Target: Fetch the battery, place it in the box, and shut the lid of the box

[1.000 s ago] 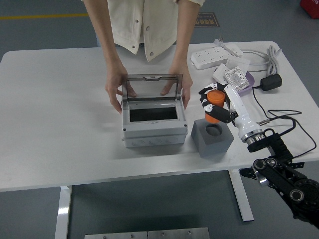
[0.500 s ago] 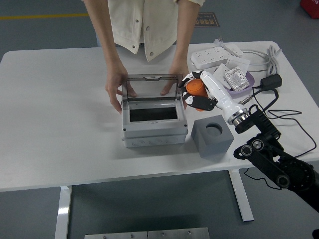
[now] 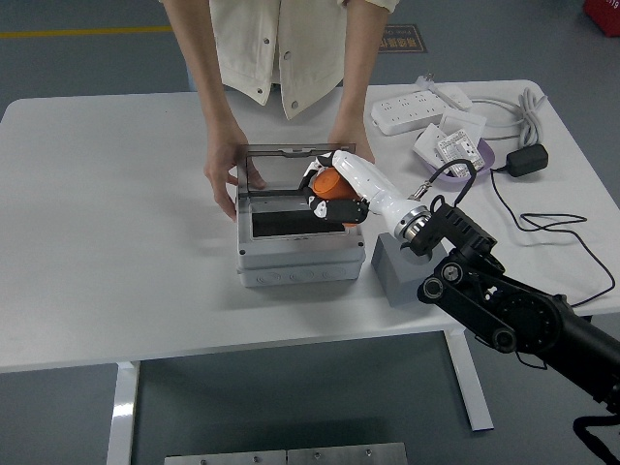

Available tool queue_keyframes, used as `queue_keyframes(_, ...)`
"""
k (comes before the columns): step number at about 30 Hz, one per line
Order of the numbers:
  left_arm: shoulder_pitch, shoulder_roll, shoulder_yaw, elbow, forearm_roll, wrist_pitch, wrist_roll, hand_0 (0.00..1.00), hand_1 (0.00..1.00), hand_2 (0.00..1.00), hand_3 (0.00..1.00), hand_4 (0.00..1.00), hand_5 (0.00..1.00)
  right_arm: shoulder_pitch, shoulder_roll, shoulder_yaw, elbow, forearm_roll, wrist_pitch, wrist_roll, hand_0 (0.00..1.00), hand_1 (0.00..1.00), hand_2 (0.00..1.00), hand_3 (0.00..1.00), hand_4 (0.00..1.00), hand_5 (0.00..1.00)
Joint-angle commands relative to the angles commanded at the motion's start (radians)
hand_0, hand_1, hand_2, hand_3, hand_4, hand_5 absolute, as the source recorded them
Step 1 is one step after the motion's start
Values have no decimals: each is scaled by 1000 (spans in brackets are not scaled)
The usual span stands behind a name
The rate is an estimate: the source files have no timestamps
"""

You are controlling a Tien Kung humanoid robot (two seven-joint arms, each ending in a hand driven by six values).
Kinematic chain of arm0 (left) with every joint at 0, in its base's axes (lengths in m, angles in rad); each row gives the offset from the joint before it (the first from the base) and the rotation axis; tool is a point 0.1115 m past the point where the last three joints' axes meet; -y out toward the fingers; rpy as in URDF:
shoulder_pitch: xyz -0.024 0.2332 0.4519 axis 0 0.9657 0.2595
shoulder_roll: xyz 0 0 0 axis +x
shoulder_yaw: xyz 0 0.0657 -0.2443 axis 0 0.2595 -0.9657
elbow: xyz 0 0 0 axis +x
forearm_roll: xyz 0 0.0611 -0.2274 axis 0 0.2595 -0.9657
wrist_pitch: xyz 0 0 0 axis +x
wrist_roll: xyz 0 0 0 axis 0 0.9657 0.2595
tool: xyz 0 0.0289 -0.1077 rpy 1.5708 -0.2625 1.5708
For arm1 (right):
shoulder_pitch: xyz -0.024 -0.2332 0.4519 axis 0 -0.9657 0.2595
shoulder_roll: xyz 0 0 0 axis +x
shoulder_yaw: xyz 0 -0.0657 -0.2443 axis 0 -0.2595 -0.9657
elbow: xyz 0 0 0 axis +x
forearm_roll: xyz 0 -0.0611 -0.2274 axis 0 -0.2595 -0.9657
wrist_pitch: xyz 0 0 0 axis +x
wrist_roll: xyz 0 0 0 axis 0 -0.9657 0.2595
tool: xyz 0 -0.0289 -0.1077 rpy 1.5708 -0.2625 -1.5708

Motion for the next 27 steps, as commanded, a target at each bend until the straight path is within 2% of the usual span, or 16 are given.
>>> queue_keyframes(5, 5, 1, -15, 0, 14, -1, 5, 630, 744, 571, 529, 239, 46, 73, -6, -49, -27, -69, 56, -45, 264, 244, 213, 222, 2, 2)
queue_keyframes(14, 9, 4, -42, 0, 41, -3, 14, 629, 744, 571, 529, 238, 44, 190, -27, -125, -42, -89, 102, -82, 257, 239, 214, 224, 2, 2)
queue_keyframes(19, 5, 6, -23, 0, 24, -2, 11, 629, 744, 571, 529, 238, 44, 218, -15, -151, -52, -121, 85, -92, 257, 239, 214, 224, 2, 2)
queue_keyframes(27, -3, 13, -3, 0, 7, -2, 8, 629, 743, 570, 528, 236, 43, 219, 6, -173, -66, -126, 56, -93, 261, 249, 220, 221, 2, 2)
